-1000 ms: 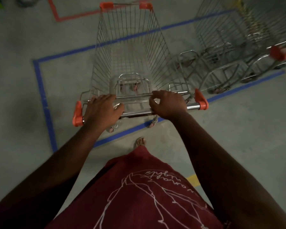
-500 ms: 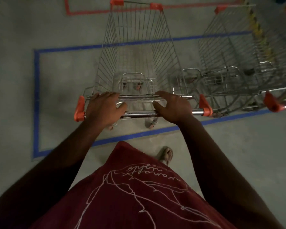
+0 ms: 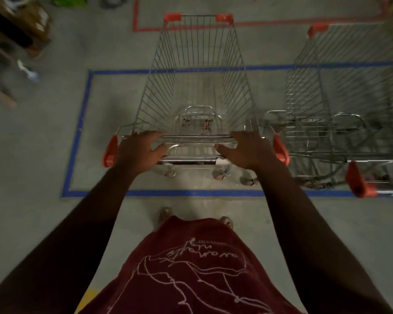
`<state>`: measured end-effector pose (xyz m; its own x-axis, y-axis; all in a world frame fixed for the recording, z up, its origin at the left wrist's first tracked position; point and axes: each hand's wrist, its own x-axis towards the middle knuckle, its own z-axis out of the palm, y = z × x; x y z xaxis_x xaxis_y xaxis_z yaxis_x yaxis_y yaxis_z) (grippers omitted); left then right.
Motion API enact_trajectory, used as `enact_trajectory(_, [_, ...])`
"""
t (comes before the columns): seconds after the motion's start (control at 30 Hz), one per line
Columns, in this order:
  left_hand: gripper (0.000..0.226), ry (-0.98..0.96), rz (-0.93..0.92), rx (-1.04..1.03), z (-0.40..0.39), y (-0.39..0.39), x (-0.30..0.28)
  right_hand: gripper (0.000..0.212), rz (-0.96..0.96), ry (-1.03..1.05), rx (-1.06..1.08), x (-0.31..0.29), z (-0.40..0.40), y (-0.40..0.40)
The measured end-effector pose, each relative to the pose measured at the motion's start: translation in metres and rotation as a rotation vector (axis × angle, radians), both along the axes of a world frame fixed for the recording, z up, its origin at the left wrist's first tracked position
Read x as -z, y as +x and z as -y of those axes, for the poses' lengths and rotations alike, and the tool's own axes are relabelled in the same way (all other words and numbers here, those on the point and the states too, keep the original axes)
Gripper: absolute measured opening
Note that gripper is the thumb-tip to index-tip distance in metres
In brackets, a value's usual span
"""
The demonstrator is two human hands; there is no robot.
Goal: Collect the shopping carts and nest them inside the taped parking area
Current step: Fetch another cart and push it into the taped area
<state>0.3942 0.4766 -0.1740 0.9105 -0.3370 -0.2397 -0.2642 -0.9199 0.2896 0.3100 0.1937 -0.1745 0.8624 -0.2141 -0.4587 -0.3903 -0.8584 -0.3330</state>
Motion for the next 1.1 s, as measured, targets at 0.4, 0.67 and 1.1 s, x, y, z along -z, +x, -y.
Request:
enact_trajectory(0.4, [0.057, -0.009, -0.006, -0.046, 0.014, -0.017, 0.009, 0.086, 0.031, 0.096, -0.019, 0.009, 0.023, -0.028])
enact_trajectory(0.67, [0.054, 0.017, 0.07, 0.016, 0.037, -0.048, 0.017, 0.063, 0.165, 0.094, 0.157, 0.017, 0.054, -0.046])
enact_trajectory(1.1, [0.052, -0.035, 0.147, 0.113, 0.068, -0.085, 0.024, 0.043, 0.357, -0.115, 0.243, 0.019, 0.081, -0.092])
